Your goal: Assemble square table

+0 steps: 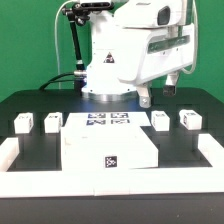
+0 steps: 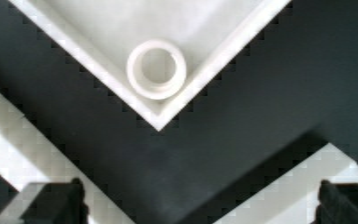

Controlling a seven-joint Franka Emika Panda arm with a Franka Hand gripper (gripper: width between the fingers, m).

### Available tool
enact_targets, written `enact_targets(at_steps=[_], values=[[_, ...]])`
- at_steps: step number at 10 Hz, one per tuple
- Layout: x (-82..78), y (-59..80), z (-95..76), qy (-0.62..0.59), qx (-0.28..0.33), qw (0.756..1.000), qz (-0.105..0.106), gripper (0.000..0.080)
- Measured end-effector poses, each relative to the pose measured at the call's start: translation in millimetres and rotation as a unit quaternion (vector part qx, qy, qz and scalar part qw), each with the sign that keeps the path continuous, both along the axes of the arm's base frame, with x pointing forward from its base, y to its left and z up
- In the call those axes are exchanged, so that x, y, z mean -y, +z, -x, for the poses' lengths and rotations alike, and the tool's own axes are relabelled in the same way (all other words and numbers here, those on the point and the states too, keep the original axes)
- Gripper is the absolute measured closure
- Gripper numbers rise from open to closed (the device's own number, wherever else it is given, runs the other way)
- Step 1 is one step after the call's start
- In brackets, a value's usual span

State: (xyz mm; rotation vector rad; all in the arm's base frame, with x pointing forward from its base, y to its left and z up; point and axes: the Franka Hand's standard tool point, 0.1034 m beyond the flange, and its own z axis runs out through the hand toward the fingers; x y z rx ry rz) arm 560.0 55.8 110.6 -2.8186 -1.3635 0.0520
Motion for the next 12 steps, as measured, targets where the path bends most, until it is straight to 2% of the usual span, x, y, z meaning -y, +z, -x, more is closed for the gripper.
enact_targets(at_steps=[7,9,12], values=[[0.4,-0.9,0.8,0.001,0.0,1.0,0.0,0.015],[11.4,-12.7,15.8,0.094,0.011,0.996,-0.004,0.015],[31.4,-24.8,25.9,0.139,0.004,0.99,-0.005,0.015]])
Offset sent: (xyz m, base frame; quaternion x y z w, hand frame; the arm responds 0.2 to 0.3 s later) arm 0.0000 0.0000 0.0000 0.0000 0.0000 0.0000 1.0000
